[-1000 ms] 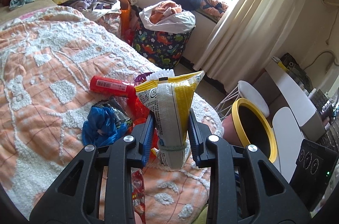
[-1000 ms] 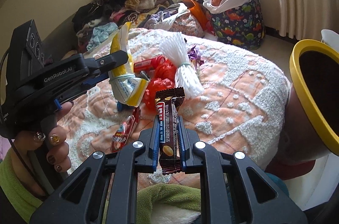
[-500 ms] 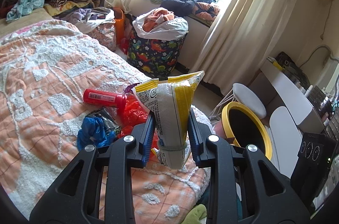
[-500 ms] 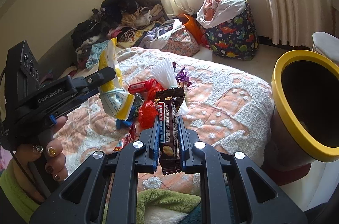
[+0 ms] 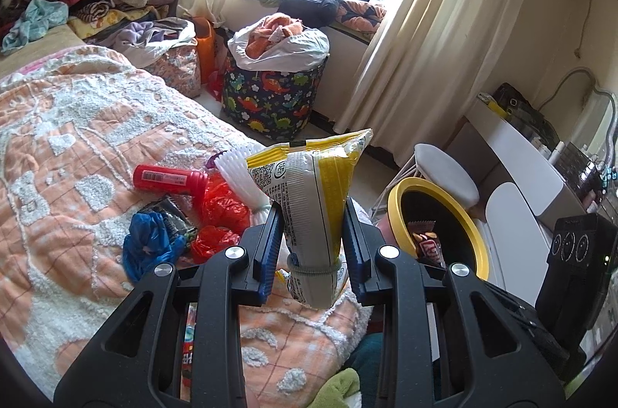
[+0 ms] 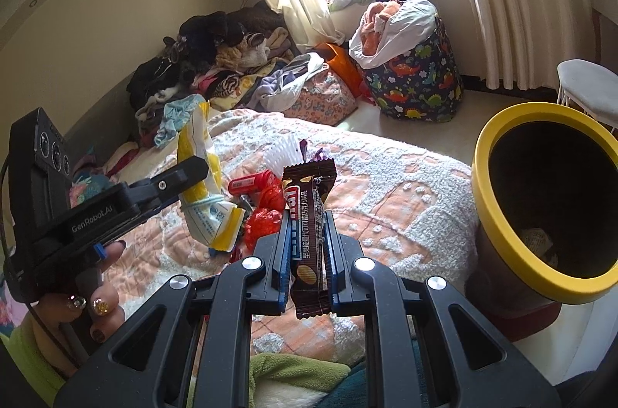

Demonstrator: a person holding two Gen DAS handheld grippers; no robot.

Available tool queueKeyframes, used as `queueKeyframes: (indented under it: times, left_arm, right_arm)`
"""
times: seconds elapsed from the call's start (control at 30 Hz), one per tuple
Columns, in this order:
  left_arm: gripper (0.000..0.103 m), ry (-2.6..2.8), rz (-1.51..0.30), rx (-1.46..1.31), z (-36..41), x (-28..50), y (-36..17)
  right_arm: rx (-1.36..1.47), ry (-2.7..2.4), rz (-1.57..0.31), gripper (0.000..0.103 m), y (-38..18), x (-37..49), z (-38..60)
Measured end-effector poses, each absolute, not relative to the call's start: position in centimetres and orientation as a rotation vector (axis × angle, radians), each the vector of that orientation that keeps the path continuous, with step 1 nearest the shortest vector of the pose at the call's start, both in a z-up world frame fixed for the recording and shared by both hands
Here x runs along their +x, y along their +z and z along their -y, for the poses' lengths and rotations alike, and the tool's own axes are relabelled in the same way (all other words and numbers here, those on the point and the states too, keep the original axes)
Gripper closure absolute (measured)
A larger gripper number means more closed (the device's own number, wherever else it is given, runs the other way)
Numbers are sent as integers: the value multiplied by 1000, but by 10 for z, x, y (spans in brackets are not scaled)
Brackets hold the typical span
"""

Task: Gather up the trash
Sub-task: 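Carry the wrapper and snack bag over the yellow bin with both tools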

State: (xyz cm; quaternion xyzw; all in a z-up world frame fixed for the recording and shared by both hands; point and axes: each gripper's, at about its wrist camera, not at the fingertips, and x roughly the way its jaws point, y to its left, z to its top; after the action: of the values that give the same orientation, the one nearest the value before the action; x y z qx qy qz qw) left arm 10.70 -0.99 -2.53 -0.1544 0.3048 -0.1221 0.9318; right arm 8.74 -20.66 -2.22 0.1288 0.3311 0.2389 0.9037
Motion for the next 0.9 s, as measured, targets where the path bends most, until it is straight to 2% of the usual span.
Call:
queueKeyframes:
  times: [0.9]
  left_arm:
    - [80,-336,-642,-244,65,105,-22]
  right_arm:
    - [406,374,-621,89,-12,105,282]
